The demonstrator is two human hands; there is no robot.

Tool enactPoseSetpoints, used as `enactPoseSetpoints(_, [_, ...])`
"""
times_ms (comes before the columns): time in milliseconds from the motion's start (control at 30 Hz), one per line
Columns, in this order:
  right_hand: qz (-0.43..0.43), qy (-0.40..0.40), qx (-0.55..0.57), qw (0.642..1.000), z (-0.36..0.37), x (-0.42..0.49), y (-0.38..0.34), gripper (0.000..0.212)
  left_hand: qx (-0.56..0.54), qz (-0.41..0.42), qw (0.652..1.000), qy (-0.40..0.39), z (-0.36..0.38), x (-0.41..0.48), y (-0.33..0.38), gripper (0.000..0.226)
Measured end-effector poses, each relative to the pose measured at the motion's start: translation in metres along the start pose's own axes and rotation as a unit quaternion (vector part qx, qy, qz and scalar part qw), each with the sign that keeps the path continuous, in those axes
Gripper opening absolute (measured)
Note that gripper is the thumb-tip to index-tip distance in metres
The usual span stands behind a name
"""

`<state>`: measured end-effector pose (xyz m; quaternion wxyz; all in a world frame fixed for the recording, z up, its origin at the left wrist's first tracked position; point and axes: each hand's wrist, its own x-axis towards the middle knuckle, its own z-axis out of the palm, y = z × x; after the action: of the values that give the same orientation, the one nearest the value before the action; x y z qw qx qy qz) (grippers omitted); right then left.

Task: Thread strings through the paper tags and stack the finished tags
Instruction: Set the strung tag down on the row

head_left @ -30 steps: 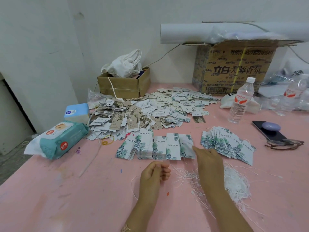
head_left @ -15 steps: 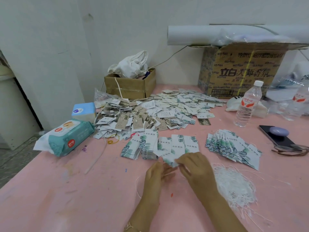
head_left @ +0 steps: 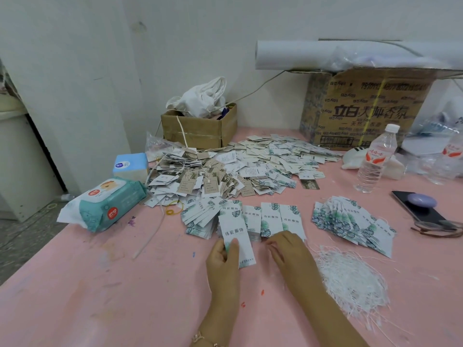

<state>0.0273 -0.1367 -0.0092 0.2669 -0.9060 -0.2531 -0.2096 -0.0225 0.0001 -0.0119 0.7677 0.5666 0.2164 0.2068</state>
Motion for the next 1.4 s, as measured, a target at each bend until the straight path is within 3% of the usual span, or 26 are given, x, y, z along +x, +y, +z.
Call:
enactPoseSetpoints(133, [-0.019, 0.052, -0.085, 0.995, 0.007, 0.017, -0.012, 0.033, 0.016, -0.011, 0.999, 0.029, 0.000, 0.001, 0.000, 0.020])
enactPoseSetpoints(200, [-0.008, -0.015, -0.125, 0.992, 0.021, 0.024, -0.017, 0.052, 0.030, -0.006, 0.999, 0.024, 0.001, -0.001, 0.000, 0.010])
enactPoseSetpoints(267, [0.018, -0.069, -0.126, 0.989, 0.036, 0.028, -0.016, 0.058, 0.033, -0.002, 0.999, 0.004, 0.002, -0.003, 0.001, 0.021])
enactPoseSetpoints(333, [0.025, -0.065, -0.107, 0.992, 0.040, 0.029, -0.018, 0.057, 0.032, -0.002, 0.999, -0.001, 0.002, -0.003, 0.003, 0.025])
enactPoseSetpoints(500, [-0.018, 0.081, -0.117, 0.990, 0.035, 0.024, -0.017, 0.046, 0.017, -0.009, 1.000, 0.000, 0.002, -0.005, 0.003, 0.020])
enactPoseSetpoints(600, [-0.050, 0.130, -0.117, 0.983, 0.031, 0.020, -0.013, 0.037, -0.001, -0.001, 1.000, 0.001, 0.002, -0.003, 0.002, 0.028])
enactPoseSetpoints(800, [-0.036, 0.132, -0.104, 0.985, 0.025, 0.018, -0.015, 0.039, -0.029, -0.012, 1.000, 0.002, 0.000, -0.004, 0.004, 0.028])
enactPoseSetpoints(967, [-0.028, 0.216, -0.066, 0.974, 0.023, 0.018, -0.012, 0.018, -0.004, 0.000, 1.000, -0.017, 0.001, -0.007, 0.006, 0.030])
enactPoseSetpoints(1100, [0.001, 0.172, -0.080, 0.982, 0.027, 0.018, -0.007, 0.024, 0.027, 0.023, 0.998, -0.049, 0.003, -0.010, 0.009, 0.032])
enactPoseSetpoints(1233, [-0.019, 0.138, -0.106, 0.985, 0.031, 0.020, -0.008, 0.012, 0.031, 0.030, 0.996, -0.076, 0.004, -0.011, 0.009, 0.036])
enactPoseSetpoints(1400, [0.024, 0.243, -0.031, 0.969, 0.027, 0.019, -0.004, 0.015, 0.004, 0.001, 0.998, -0.061, 0.003, -0.008, 0.006, 0.034])
